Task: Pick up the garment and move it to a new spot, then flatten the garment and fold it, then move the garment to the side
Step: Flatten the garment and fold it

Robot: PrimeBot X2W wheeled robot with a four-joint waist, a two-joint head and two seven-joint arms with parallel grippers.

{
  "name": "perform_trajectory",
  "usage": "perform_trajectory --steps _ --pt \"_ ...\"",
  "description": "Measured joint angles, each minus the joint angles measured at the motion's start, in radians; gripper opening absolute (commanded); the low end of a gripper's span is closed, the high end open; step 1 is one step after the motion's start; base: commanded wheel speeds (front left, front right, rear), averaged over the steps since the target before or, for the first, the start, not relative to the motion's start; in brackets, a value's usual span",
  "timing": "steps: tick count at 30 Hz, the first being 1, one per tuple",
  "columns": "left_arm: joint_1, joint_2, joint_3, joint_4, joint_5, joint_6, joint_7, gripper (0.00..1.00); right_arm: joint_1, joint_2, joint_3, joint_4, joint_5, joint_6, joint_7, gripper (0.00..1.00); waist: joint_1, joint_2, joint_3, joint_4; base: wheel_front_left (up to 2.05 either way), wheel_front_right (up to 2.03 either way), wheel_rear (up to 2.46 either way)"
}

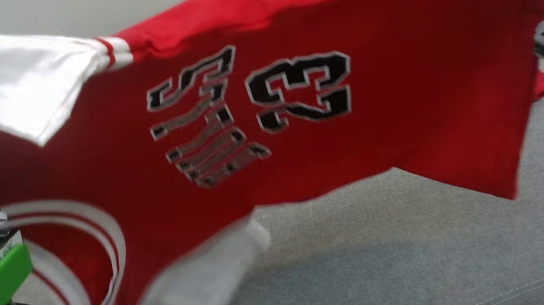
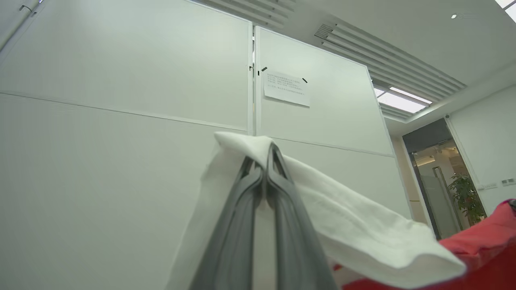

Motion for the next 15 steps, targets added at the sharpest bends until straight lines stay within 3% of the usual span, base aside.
perform_trajectory --steps 4,7,11,13,15 --pt "-0.036 0.02 -0.026 -0.041 0.001 -0.006 0.003 0.0 0.005 -0.039 -0.007 -0.038 -0.007 0.0 -0.001 0.0 0.0 0.0 -0.015 -0.014 0.0 0.0 0.0" --pt "-0.063 0.033 -0.042 -0.014 -0.015 -0.006 0.071 0.0 0.03 -0.055 0.002 0.009 0.008 0.0 0.0 0.0 0.0 0.0 -0.013 -0.019 0.0 0.0 0.0" --pt "-0.072 0.039 -0.073 0.169 -0.066 0.001 0.201 0.0 0.043 -0.033 0.078 0.153 0.065 -0.003 0.095 0.0 -0.0001 0.0 0.01 -0.017 0.0 0.0 0.0" --pt "-0.08 0.049 -0.087 0.282 -0.071 0.014 0.257 0.0 0.004 -0.015 0.114 0.244 0.082 -0.024 0.148 0.0 0.0 0.0 0.03 -0.012 0.0 0.0 0.0" --pt "-0.156 0.047 -0.116 0.447 -0.078 0.028 0.313 0.0 -0.144 -0.008 0.134 0.379 0.038 -0.062 0.195 0.0 0.0001 0.0 0.062 -0.004 0.0 0.0 0.0"
